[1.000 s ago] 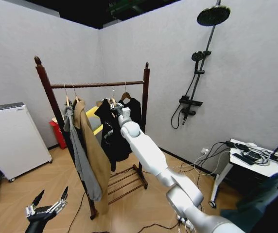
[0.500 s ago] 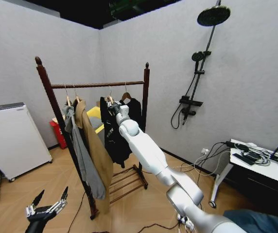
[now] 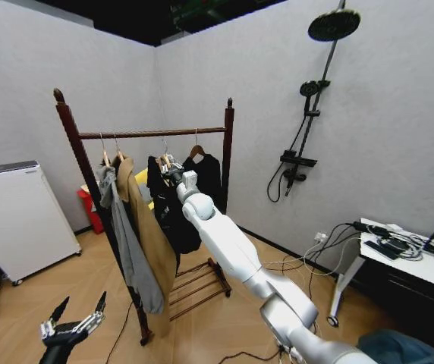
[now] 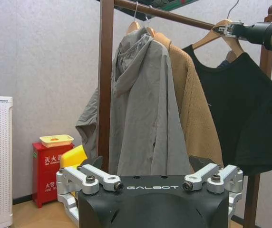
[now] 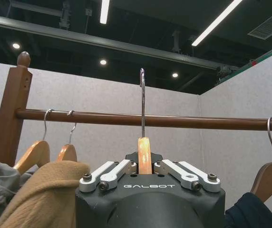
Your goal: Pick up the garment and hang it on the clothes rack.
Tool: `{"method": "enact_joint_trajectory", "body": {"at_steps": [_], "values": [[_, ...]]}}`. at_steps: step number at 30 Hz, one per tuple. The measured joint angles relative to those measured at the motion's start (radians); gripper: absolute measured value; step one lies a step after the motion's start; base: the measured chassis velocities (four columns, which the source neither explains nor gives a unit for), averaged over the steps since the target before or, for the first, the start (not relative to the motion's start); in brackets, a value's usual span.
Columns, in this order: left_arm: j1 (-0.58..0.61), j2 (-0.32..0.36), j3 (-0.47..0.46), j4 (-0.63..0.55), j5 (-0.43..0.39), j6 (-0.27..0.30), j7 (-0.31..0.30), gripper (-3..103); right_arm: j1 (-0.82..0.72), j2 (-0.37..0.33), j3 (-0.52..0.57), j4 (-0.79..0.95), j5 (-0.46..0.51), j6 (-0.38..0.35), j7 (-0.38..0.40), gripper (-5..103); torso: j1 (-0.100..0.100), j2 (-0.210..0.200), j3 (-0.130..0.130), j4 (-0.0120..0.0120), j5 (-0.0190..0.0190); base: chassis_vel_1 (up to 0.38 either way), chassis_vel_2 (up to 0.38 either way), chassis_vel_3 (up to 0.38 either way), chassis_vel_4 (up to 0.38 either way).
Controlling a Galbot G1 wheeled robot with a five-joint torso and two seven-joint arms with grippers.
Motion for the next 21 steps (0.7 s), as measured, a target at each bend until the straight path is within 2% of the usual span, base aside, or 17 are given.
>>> {"method": "enact_joint_trajectory", "body": {"at_steps": [9,19,21], "values": [[0.0,0.0,0.0,0.0,0.0,0.0,0.0,100,0.038,0.0,-0.004,-0.026,0.009,0.013,0.0,10,0.002,-0.001,0.001,-0.0001,0.0001,-0.147,0.14,0.148,-0.139],[0.0,0.0,0.0,0.0,0.0,0.0,0.0,100,0.06,0.0,0.011,-0.024,0.027,0.009,-0.03,10,-0.001,0.0,0.0,0.0004,0.0001,0.025,-0.012,-0.017,0.02],[0.0,0.0,0.0,0.0,0.0,0.0,0.0,100,0.078,0.0,0.027,-0.044,0.033,-0.023,-0.059,10,-0.001,0.0,0.0,0.0002,0.0001,0.0,0.0,0.0,0.0]]}}
